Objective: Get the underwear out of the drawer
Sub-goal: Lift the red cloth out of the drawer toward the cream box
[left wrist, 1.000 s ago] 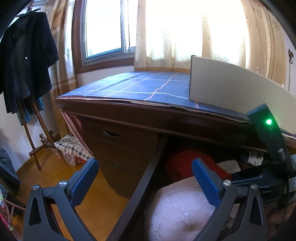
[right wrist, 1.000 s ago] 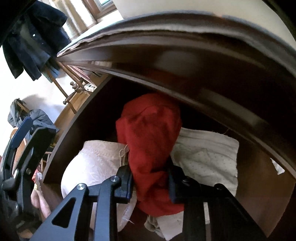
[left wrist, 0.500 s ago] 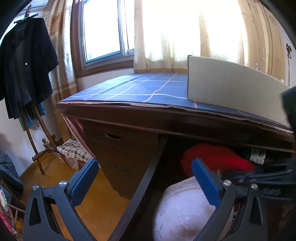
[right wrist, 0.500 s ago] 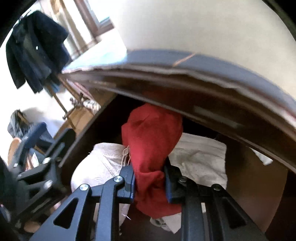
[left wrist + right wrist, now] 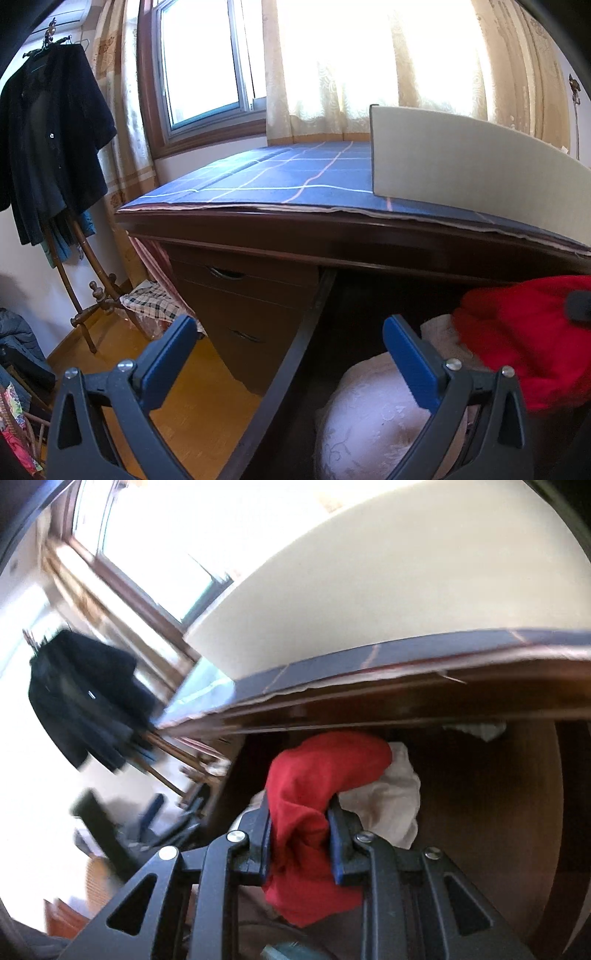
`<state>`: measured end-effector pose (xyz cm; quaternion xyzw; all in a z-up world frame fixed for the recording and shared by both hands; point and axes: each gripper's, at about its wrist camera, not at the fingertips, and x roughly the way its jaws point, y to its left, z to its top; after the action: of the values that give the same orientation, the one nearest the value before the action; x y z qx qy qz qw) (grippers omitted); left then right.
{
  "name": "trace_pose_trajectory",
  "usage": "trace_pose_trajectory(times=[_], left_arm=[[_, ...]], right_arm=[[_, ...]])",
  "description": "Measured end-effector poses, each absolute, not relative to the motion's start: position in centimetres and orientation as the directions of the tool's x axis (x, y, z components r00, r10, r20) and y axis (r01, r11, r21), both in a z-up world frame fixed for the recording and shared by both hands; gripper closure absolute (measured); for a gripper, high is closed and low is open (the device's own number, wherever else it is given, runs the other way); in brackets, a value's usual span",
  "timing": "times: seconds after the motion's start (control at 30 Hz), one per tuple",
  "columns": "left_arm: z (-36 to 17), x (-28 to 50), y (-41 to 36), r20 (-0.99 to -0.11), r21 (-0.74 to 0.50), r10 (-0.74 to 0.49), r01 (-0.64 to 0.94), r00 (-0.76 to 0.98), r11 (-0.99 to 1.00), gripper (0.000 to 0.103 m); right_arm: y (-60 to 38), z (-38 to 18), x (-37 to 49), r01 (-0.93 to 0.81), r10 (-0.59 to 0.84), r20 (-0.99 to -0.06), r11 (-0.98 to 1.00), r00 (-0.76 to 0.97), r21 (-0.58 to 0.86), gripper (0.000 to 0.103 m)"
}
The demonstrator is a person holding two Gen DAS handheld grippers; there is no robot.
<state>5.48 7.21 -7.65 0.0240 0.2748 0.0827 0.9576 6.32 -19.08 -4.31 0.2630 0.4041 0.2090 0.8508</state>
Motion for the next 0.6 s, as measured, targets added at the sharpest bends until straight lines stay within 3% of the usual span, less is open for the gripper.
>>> trace_pose_trajectory(times=[0.6], left_arm=[[-7.6, 5.2, 7.1, -0.507, 0.113, 0.179, -0.141, 0.843, 0.984, 0.000]], right_arm=[[-22.3, 3.1, -0.5, -0.195, 0.558, -0.406, 0.729, 0.723, 0.656, 0.077]])
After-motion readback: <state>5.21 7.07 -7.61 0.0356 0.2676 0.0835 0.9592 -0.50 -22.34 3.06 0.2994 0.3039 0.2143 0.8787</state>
